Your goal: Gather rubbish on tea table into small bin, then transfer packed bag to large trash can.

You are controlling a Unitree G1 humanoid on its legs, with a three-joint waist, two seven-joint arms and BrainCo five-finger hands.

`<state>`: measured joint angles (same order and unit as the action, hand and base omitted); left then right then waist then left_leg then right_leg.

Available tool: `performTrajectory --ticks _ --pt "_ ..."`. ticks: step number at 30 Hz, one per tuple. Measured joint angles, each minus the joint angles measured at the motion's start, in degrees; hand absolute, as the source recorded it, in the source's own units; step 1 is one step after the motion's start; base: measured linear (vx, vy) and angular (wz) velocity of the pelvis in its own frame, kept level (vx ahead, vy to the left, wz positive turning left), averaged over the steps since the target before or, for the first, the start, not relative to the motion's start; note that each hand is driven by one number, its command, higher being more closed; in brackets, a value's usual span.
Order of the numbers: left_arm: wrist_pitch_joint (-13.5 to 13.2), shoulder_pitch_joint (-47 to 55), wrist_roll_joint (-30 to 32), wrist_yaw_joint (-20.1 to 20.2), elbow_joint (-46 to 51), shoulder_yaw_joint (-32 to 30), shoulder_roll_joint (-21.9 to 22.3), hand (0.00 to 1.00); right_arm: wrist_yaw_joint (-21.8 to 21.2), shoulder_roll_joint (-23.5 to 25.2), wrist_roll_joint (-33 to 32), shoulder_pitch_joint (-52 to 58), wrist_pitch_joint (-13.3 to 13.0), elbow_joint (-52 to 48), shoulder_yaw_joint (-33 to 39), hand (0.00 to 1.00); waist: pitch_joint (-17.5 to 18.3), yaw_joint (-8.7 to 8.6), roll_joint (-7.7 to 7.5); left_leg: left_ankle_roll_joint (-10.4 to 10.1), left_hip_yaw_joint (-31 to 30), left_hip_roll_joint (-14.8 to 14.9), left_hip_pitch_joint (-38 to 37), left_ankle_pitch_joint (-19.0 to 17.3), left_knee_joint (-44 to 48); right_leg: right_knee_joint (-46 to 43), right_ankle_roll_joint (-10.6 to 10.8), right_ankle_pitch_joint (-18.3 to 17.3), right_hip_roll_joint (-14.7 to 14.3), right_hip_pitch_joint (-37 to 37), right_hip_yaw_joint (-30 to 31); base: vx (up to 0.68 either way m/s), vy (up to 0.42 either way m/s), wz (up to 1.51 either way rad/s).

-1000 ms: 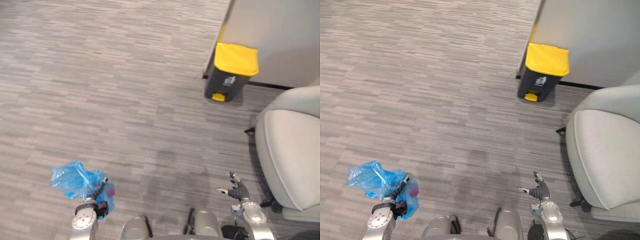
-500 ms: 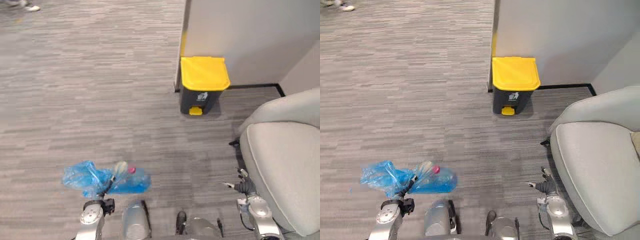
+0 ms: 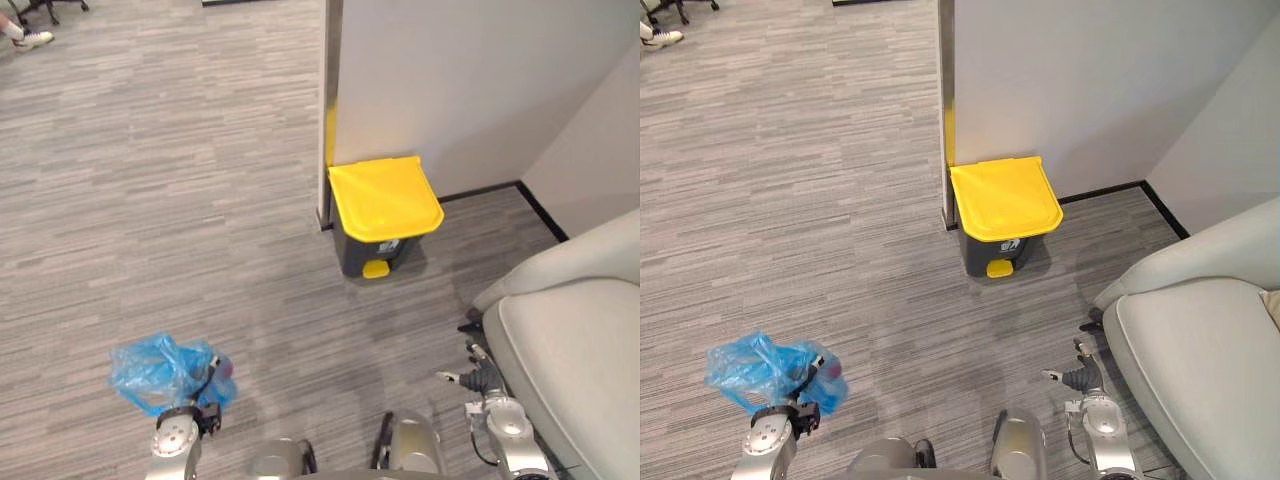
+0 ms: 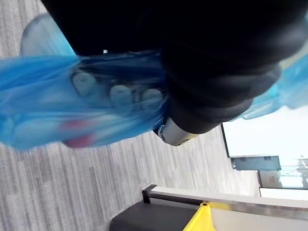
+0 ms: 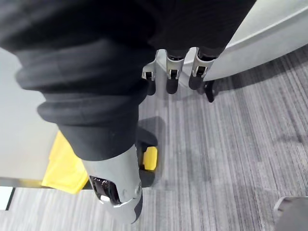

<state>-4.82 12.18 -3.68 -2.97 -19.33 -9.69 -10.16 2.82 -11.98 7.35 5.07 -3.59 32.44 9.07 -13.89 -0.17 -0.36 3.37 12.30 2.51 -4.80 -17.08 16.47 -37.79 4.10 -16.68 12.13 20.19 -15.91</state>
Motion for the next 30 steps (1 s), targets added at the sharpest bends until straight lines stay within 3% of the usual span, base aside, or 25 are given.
performTrajectory --ticks 2,3,4,5,8,9,10,11,12,14,16,17,18,20,26,28,30 --pt "-0.08 -0.74 0.0 -0.31 -1.15 -0.08 -0.31 1.0 0.04 -0.2 0.0 0.1 0.04 0.01 -0.02 0.0 -0.29 -0.62 0.48 -2.99 -0.69 1.03 -2.63 -1.42 0.05 14.58 -1.56 8.44 -3.69 -0.36 0.36 0.52 -0.152 0.39" --pt "-0.1 -0.83 0.04 -0.73 -1.71 -0.18 -0.21 1.0 0.15 -0.6 0.01 0.88 0.06 0.14 0.06 0.0 -0.45 -0.99 0.53 -5.61 -1.42 1.13 -4.46 -3.08 0.72 18.48 -4.3 20.4 -5.11 -1.35 1.95 0.5 -0.119 0.11" --pt "-0.02 -1.01 0.06 -0.9 -2.43 -0.36 1.0 1.0 0.25 -1.68 0.04 0.2 0.4 0.92 0.11 0.0 -0.14 -0.49 2.56 -6.51 -1.71 3.15 -4.45 -2.49 2.38 16.82 -5.08 18.79 -6.31 -1.88 1.66 0.49 -0.117 0.06" --pt "-0.12 -1.07 0.09 -0.79 -2.4 -0.47 0.86 1.0 0.29 -1.73 0.03 -0.08 0.39 0.4 0.21 0.0 -0.04 -0.53 2.37 -7.89 -1.84 3.34 -4.03 -1.45 3.08 16.29 -4.68 17.11 -6.11 -1.87 1.88 0.43 -0.124 -0.11" --pt "-0.07 -1.29 0.62 -0.8 -2.51 -0.47 1.25 1.0 0.29 -1.94 0.02 -0.6 0.29 -0.44 1.37 0.0 -0.15 -0.84 2.62 -8.51 -3.62 4.16 -0.95 4.66 14.45 14.63 -4.65 12.02 -6.31 -5.06 1.07 0.43 -0.172 0.11" --pt "-0.06 -1.27 0.57 -0.8 -2.39 -0.5 2.24 1.0 0.36 -1.79 -0.02 0.32 0.49 -1.64 1.24 0.0 -0.46 -0.44 2.61 -8.73 -3.82 7.07 3.68 8.51 26.68 18.01 -4.94 11.72 -7.08 -9.87 0.42 0.36 -0.098 0.12" --pt "-0.1 -1.14 0.56 -0.75 -2.37 -0.42 2.59 1.0 0.47 -1.51 -0.05 0.95 0.48 -2.56 1.15 0.0 -0.48 -0.11 2.61 -8.29 -3.46 8.24 5.35 7.22 30.81 19.49 -4.98 11.7 -7.61 -11.86 0.33 0.42 -0.079 -0.01" --pt "-0.07 -0.83 0.53 -0.64 -2.34 0.71 2.86 1.0 0.88 -0.59 -0.21 2.22 0.41 -4.91 1.33 0.0 -0.49 0.97 2.33 -7.59 -2.24 9.87 9.06 3.61 35.57 22.33 -4.97 11.7 -8.21 -15.76 0.43 0.36 -0.03 -0.18" --pt "-0.05 -0.82 0.53 -0.16 -2.24 1.8 2.98 1.0 0.87 -0.01 -0.56 2.18 0.12 -6.17 1.33 0.0 -0.49 1.31 1.29 -6.15 -1.3 9.73 12.48 1.4 34.52 24.03 -4.94 11.68 -8.05 -17.49 1.06 0.34 -0.019 -0.22" --pt "-0.05 -0.74 0.54 0.59 -1.88 3.07 3.04 1.0 0.98 0.45 -0.75 1.17 -0.08 -6.93 1.47 0.0 -0.6 2.13 1.01 -5.2 -1.15 8.84 16.8 0.42 26.11 25.37 -4.67 11.59 -8.03 -18.46 2.43 0.3 0.099 -0.41" --pt "-0.01 -0.7 0.58 0.74 -1.89 3.43 3.58 1.0 1.06 0.59 -0.76 1.13 0.04 -6.73 2.14 0.0 -0.42 2.63 2.06 -7.13 -1.8 8.12 17.49 4.07 11.2 24.79 -2.36 10.45 -8.5 -18.95 4.0 0.25 0.195 -0.49" --pt "0.07 -0.62 0.59 0.81 -2.49 3.17 3.55 1.0 1.53 1.23 -0.75 1.19 0.24 -5.66 2.4 0.0 -0.56 2.87 2.05 -4.95 -1.35 7.81 16.44 8.17 8.12 23.39 -0.57 8.92 -8.79 -18.99 5.57 0.23 0.21 -0.3" --pt "0.01 -0.24 0.87 0.82 -2.13 3.12 3.38 1.0 1.56 2.32 -0.74 1.76 0.38 -5.81 2.38 0.0 -0.01 2.6 1.06 -4.64 -0.65 5.6 15.04 7.93 6.47 23.15 0.36 8.28 -6.95 -18.95 6.86 0.23 0.21 -0.22" --pt "0.0 -0.19 1.06 0.87 -1.46 3.15 3.46 1.0 1.68 2.59 -0.64 2.94 0.33 -5.83 2.36 0.0 0.71 2.63 -0.15 -3.28 1.49 4.33 14.29 6.56 6.7 22.82 1.74 7.32 -5.06 -18.89 8.16 0.19 0.159 -0.2" --pt "0.22 0.69 1.11 0.8 -1.53 2.74 2.91 1.0 1.99 2.57 -0.46 1.47 0.36 -3.7 1.68 0.0 0.71 2.21 -0.09 -2.25 5.7 3.14 12.56 2.14 7.63 16.26 3.68 5.41 -2.88 -15.07 12.01 0.1 0.099 -0.4" --pt "0.55 0.88 1.11 0.3 -1.52 2.67 2.69 1.0 2.02 2.55 -0.46 1.39 0.44 -2.29 1.68 0.0 0.78 0.97 -0.25 -2.11 5.66 2.54 11.56 1.93 6.81 12.9 3.66 5.42 -1.92 -14.0 11.06 0.07 0.03 -0.05" --pt "0.54 0.4 1.11 0.09 -1.57 2.37 1.89 1.0 2.11 2.49 -0.47 1.49 0.48 -1.01 1.63 0.0 0.77 0.87 -0.21 -1.98 5.68 2.32 10.55 2.01 5.84 10.12 3.41 5.57 -1.57 -12.79 10.97 0.07 0.007 0.02"
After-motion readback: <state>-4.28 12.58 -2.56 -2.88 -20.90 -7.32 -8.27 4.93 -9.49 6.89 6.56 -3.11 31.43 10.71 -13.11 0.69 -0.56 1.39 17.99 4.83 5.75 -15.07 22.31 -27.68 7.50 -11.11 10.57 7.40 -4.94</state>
